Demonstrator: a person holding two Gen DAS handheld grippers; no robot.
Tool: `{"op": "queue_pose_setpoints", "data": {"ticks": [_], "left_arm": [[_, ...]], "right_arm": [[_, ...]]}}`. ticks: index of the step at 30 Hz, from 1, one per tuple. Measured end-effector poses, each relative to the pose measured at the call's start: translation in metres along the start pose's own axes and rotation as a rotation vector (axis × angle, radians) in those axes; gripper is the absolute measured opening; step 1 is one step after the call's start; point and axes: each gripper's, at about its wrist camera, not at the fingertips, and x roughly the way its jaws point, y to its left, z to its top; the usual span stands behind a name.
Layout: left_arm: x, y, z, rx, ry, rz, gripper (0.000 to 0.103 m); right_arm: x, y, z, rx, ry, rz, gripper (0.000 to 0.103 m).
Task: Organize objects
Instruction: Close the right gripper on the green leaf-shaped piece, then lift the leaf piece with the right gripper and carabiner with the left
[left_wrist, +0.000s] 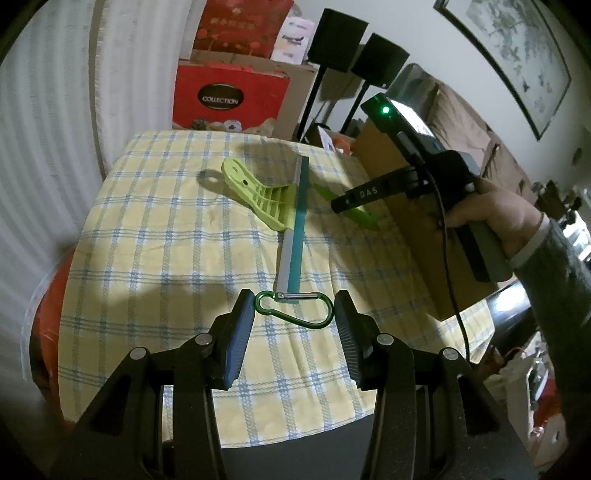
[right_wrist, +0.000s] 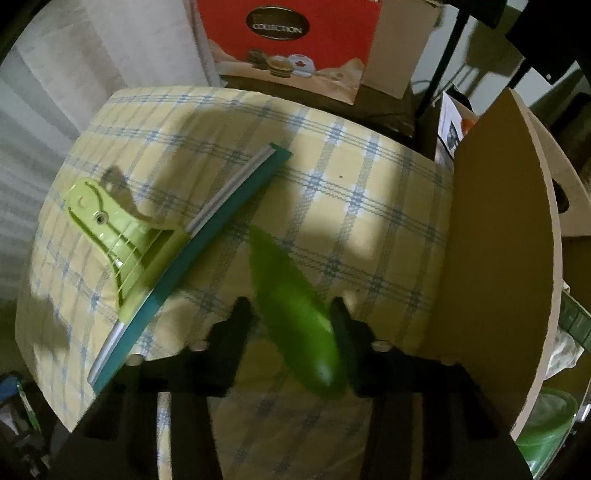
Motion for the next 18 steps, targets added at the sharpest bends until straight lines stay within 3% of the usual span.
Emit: {"op": "queue_pose_setpoints", "data": {"ticks": [2,3,6,10,11,12,14,18], "left_arm": [[-0.002,-0.001,0.0,0.001,-0.003,-0.003,0.041],[-0.003,-0.002,0.0,0.003,-0.004,-0.003,0.041],[-0.003,-0.003,0.001,0.006,-0.006,-0.001,0.041],[-0.004,-0.003,0.001,0.005,-0.006,-0.001,0.041],[-0.003,-0.003,0.001,0.005,-0.005,-0.001,0.041],[-0.004,-0.004,0.0,0.005,-0.004,-0.003,0.041],[-0.004,-0.005,0.0,0.006,-0.002,-0.006,0.041],[-0.003,-0.008,-0.002,0.008,0.001,-0.012,0.041]], "right_arm": [[-0.002,0.003,-0.002,-0.003,-0.007,-0.007,0.033],[-0.004,0.004,-0.003,0.006,-0.016,0.016,0.024],[-0.01,0.002,-0.002,0.048,-0.031,0.046,0.017],[-0.013,0.003,-0.003,0.052,-0.019,0.036,0.017],[-0.013,0.003,-0.003,0.036,-0.02,-0.001,0.023],[-0.013,0.005,-0.004,0.012,-0.01,-0.023,0.036],[-0.01,0.004,-0.007,-0.001,0.01,-0.049,0.047],[-0.005,0.007,-0.013,-0.009,0.046,-0.074,0.046]]}}
